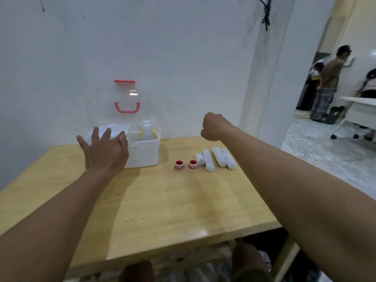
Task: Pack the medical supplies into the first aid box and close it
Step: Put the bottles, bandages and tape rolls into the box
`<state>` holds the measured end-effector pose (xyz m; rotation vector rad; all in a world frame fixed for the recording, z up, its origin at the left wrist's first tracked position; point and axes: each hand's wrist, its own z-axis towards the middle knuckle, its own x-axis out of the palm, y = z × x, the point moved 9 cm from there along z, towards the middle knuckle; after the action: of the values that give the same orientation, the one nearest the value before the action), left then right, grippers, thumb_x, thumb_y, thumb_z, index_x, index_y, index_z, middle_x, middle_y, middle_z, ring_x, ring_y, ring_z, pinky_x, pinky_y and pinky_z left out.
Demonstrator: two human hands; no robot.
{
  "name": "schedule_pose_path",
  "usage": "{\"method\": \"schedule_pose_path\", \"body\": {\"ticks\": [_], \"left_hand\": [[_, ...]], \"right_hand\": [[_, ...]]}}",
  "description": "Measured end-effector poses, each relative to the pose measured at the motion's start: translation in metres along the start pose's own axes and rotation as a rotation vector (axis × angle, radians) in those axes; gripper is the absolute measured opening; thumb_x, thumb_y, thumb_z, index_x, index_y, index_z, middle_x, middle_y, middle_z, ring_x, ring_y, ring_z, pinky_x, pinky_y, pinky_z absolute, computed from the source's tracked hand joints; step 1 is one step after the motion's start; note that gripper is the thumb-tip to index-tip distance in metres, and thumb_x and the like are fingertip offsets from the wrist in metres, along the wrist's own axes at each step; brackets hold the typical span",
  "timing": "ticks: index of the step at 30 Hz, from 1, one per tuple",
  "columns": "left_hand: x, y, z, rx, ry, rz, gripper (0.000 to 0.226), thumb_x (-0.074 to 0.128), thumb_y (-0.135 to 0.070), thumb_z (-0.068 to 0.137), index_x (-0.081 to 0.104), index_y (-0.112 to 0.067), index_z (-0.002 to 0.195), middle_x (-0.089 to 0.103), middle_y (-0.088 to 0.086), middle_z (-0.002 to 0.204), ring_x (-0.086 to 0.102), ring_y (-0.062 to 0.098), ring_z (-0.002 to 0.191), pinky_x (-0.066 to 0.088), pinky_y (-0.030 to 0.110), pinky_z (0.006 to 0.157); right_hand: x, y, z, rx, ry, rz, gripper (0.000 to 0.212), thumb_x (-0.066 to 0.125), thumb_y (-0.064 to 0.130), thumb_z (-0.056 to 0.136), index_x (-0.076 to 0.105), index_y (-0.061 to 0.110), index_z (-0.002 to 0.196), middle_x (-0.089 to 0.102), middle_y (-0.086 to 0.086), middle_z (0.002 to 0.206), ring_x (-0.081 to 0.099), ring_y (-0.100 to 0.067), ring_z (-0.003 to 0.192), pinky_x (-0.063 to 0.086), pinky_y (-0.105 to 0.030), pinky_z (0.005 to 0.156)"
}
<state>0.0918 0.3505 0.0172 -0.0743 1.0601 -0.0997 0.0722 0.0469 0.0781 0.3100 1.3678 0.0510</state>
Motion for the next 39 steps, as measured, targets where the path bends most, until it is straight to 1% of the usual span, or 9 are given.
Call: {"method": "schedule_pose_path", "body": {"ticks": [2, 5, 10, 15, 18, 21, 26, 30, 39], "left_hand": [[0.001, 0.000, 0.001, -0.004, -0.004, -0.006, 0.062, 0.005, -0.044, 0.100, 0.050, -0.030, 0.141, 0.040, 0.009, 0.153, 0.015, 0.034, 0.148, 0.000, 0.068, 0.112], [0.001, 0.000, 0.002, -0.004, -0.017, 0.002, 0.063, 0.006, -0.045, 0.100, 0.052, -0.030, 0.140, 0.042, 0.010, 0.152, 0.016, 0.034, 0.147, 0.000, 0.068, 0.112], [0.002, 0.000, 0.001, 0.001, -0.023, 0.015, 0.059, 0.008, -0.042, 0.100, 0.052, -0.030, 0.139, 0.042, 0.011, 0.151, 0.018, 0.036, 0.146, 0.002, 0.069, 0.111], [0.000, 0.000, 0.001, -0.004, -0.041, -0.010, 0.058, 0.009, -0.042, 0.100, 0.046, -0.030, 0.143, 0.043, 0.012, 0.150, 0.019, 0.036, 0.146, 0.002, 0.069, 0.111], [0.000, 0.001, 0.001, -0.011, -0.038, -0.023, 0.058, 0.008, -0.043, 0.101, 0.044, -0.031, 0.145, 0.043, 0.012, 0.150, 0.019, 0.036, 0.146, 0.002, 0.069, 0.111], [0.000, 0.001, 0.001, -0.013, -0.034, -0.033, 0.059, 0.006, -0.044, 0.100, 0.041, -0.031, 0.146, 0.043, 0.012, 0.151, 0.019, 0.036, 0.146, 0.002, 0.069, 0.111], [-0.003, 0.004, 0.000, -0.032, -0.031, -0.092, 0.057, 0.011, -0.044, 0.101, 0.036, -0.029, 0.150, 0.042, 0.009, 0.152, 0.019, 0.033, 0.147, 0.003, 0.067, 0.113], [-0.008, 0.012, -0.001, -0.063, -0.084, -0.218, 0.054, 0.015, -0.042, 0.101, 0.034, -0.027, 0.150, 0.043, 0.005, 0.151, 0.018, 0.030, 0.147, 0.005, 0.064, 0.114], [-0.002, 0.031, 0.005, -0.080, 0.039, -0.165, 0.056, 0.012, -0.042, 0.101, 0.029, -0.028, 0.152, 0.029, 0.009, 0.159, 0.008, 0.031, 0.149, 0.005, 0.064, 0.114]], "right_hand": [[0.008, -0.022, -0.004, 0.054, 0.010, -0.032, 0.004, 0.052, 0.010, 0.091, 0.048, 0.011, 0.093, 0.053, -0.006, 0.095, 0.054, -0.025, 0.084, 0.042, -0.032, 0.066], [0.026, -0.053, -0.010, 0.149, 0.058, -0.057, 0.020, 0.056, 0.013, 0.090, 0.041, 0.014, 0.075, 0.052, -0.004, 0.085, 0.053, -0.022, 0.078, 0.040, -0.031, 0.061], [0.055, -0.082, -0.022, 0.254, 0.200, -0.048, 0.023, 0.064, 0.032, 0.085, 0.051, 0.015, 0.078, 0.061, -0.003, 0.082, 0.056, -0.015, 0.065, 0.040, -0.028, 0.053], [0.054, -0.081, -0.023, 0.243, 0.183, -0.039, 0.019, 0.065, 0.014, 0.080, 0.048, 0.011, 0.073, 0.057, -0.008, 0.079, 0.057, -0.024, 0.070, 0.038, -0.026, 0.049], [0.054, -0.083, -0.021, 0.235, 0.160, -0.036, 0.028, 0.062, 0.023, 0.085, 0.044, 0.011, 0.067, 0.052, -0.007, 0.069, 0.050, -0.020, 0.058, 0.037, -0.026, 0.049], [0.051, -0.081, -0.019, 0.197, 0.130, -0.037, 0.030, 0.062, 0.033, 0.084, 0.045, 0.013, 0.069, 0.055, -0.005, 0.071, 0.056, -0.023, 0.066, 0.039, -0.026, 0.052], [0.015, -0.057, -0.008, 0.109, 0.052, 0.013, 0.025, 0.070, 0.022, 0.076, 0.049, 0.011, 0.082, 0.056, -0.003, 0.079, 0.057, -0.023, 0.073, 0.038, -0.027, 0.052], [-0.015, -0.008, 0.004, -0.031, -0.006, 0.061, 0.050, 0.077, 0.025, 0.074, 0.056, 0.011, 0.118, 0.060, -0.005, 0.110, 0.056, -0.022, 0.092, 0.049, -0.033, 0.074], [-0.020, 0.126, 0.000, -0.409, 0.051, 0.104, 0.052, 0.080, 0.022, 0.073, 0.058, 0.020, 0.120, 0.055, 0.002, 0.113, 0.055, -0.019, 0.095, 0.042, -0.026, 0.060]]}}
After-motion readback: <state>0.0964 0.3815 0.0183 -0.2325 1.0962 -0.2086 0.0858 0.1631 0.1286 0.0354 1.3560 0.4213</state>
